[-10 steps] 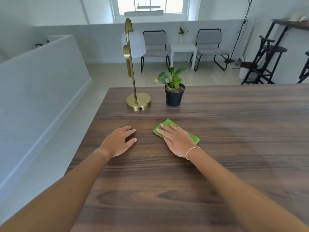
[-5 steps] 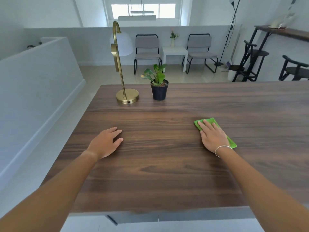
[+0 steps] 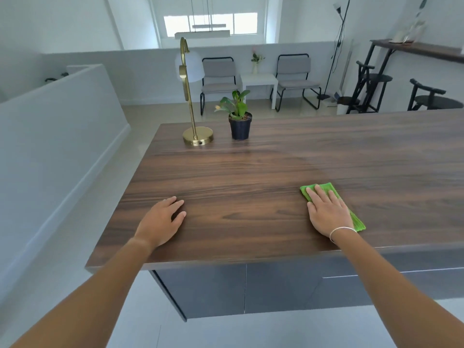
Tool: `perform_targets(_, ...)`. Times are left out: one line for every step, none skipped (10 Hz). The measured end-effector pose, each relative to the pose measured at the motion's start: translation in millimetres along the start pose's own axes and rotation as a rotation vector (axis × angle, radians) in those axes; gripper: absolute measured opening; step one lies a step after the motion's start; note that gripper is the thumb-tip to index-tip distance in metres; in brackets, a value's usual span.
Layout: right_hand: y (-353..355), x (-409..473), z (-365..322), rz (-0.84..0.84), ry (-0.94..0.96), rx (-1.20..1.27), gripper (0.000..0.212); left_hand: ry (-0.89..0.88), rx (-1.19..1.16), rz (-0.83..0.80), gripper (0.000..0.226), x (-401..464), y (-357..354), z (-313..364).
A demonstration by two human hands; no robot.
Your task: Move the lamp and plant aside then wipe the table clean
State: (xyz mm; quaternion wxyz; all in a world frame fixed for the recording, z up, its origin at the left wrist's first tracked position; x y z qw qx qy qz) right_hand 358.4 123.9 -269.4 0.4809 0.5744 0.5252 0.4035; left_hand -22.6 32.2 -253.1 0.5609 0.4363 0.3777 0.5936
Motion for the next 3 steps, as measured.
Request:
perform_targets(-0.9,-17.7,-0.8,-0.010,-0.020,-0.022,0.049,-0.043,0.000,0.024,0.046,-16.6,-0.5,-5.1)
perform_targets(4.9,-24.2,0.4,-0.038,-0.046,-0.019,0.050,-0.071,-0.055,0.047,0.046,-28.3,-1.1,-9.0)
perform_targets(7.9,-28.4,-14.4,-0.006,-0.016,-0.014,0.051,-0.095,-0.054,0.090,0.045,-29.4,-2.1,-12.9)
Point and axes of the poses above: each hand's wrist, its own x-axis towards the middle knuckle, its own y-axis out of the back of the hand, z = x × y, the point moved 7 cm from there along x, towards the middle knuckle, and after that the axes turned 10 degrees about -y, right-handed, at the moved point
